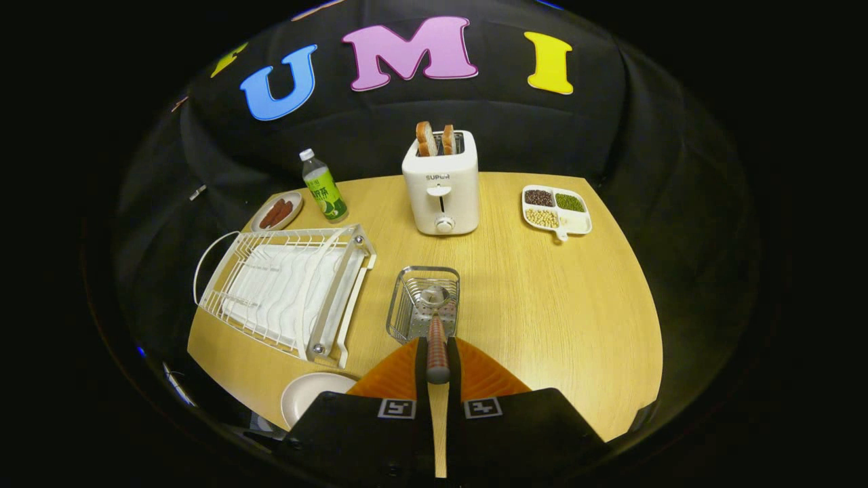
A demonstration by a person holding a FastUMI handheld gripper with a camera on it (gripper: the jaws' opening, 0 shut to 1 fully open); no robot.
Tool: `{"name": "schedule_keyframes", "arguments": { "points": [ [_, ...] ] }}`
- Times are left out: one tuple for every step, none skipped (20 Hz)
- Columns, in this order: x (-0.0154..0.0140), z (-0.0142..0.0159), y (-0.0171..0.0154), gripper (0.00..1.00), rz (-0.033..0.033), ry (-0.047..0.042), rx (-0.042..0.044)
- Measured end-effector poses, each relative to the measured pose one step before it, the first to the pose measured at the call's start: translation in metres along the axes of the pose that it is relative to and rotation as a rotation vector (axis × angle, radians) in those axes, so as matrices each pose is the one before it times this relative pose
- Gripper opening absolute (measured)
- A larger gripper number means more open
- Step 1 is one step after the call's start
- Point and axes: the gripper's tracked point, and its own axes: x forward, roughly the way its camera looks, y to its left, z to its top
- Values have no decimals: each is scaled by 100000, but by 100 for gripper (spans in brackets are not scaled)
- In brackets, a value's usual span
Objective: Take the plate from the dish rack, then take the spoon from the basket and place it into the plate.
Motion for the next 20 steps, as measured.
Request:
{"name": "schedule_keyframes", "arguments": {
  "points": [
    [-1111, 419, 157, 11, 506, -1641, 115],
    [-1129, 519, 272, 11, 778, -1774, -506],
    [-1222, 373, 327, 11, 932, -1517, -994],
    [-1262, 446, 332, 11, 825, -1620, -985],
    [-1287, 422, 397, 11, 746, -1743, -646],
    [-1191, 305, 503, 11, 1111, -1673, -136],
    [-1197, 160, 714, 11, 1446, -1256, 39],
    [-1026, 43, 658, 11, 1404, -676, -372],
    [-991, -234, 575, 11, 1277, -333, -1081],
    [-755, -342, 615, 11, 933, 315, -1403],
    [-738, -560, 647, 11, 1193, 435, -1158],
    [-420, -661, 747, 11, 1193, 525, -496],
    [-378, -845, 914, 11, 1659, 669, -449],
    [-102, -1061, 831, 11, 1441, 1406, -1108],
    [-50, -1242, 672, 11, 1486, 1585, -1015],
    [217, -1156, 746, 11, 1478, 1614, -1209],
    [159, -1299, 645, 11, 983, 1987, -798],
    [89, -1196, 303, 11, 391, 1673, -1129],
    [392, -1032, 203, 11, -173, 1708, -857],
    [491, -961, 80, 11, -245, 1740, -441]
  ]
}}
